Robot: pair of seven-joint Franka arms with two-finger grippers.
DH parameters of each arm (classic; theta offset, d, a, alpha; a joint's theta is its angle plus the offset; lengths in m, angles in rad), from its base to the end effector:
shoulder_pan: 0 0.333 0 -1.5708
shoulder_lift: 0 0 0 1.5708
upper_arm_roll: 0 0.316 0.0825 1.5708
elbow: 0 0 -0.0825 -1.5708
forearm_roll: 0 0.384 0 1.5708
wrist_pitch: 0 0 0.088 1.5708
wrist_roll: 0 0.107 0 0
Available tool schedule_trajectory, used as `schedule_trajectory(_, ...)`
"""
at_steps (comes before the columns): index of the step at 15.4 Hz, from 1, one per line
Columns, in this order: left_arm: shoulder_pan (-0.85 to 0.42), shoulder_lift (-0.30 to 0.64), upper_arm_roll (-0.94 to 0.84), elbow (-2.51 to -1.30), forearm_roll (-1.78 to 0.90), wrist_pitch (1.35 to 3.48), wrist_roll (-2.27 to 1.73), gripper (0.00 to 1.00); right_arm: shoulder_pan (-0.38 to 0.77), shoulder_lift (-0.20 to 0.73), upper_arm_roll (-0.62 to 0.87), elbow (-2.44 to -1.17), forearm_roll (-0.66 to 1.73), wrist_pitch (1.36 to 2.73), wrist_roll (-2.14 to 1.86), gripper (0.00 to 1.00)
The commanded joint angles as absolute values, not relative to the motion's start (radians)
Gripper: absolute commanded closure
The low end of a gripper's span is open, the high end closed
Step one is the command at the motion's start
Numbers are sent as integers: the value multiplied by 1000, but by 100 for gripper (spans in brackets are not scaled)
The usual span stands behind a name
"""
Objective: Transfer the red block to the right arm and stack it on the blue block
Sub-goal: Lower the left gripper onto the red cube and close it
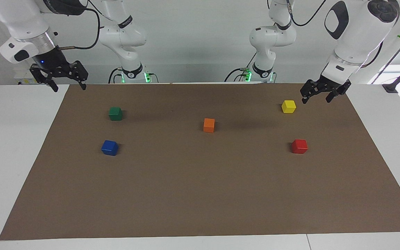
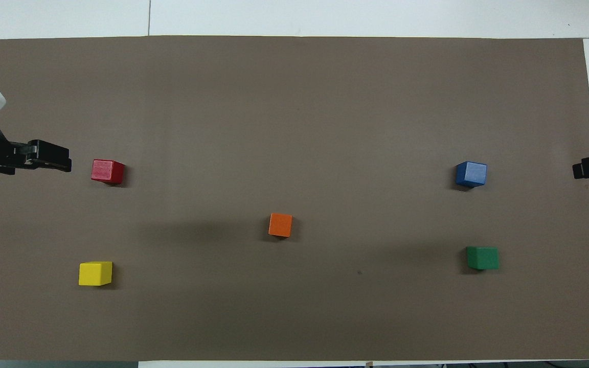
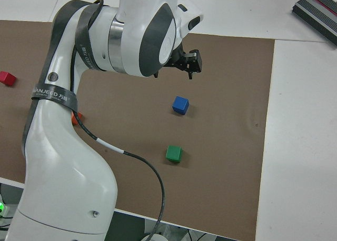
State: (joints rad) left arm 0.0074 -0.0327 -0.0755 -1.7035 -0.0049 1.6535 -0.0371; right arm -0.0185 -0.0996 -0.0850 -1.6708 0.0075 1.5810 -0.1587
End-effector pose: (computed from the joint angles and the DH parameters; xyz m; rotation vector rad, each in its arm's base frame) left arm 0.5473 -0.0384 0.5867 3.1396 -0.0479 -0.0275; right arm 0.5209 -0.0556 0.6317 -3.1258 -0.0868 -0.0179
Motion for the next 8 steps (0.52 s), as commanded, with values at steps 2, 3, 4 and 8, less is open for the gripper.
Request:
schedule_trajectory(2, 0, -38, -64, -1712, -20, 1667, -29, 0, -25, -121, -78, -1690, -14, 1578, -152, 0)
schedule_trajectory(3, 0, -41, -61, -1716, -21, 1667, -29, 0, -26, -121, -78, -1690, -14, 1578, -150, 0)
schedule_trajectory(4, 0, -47, -58, -1735, -21, 1675, -38, 0, -26, -121, -78, -1690, -14, 1578, -152, 0)
schedule_trajectory(8, 2, -52, -40, -1874, -20, 1855, -26, 0, -26, -123, -78, -1693, -14, 1578, -155, 0)
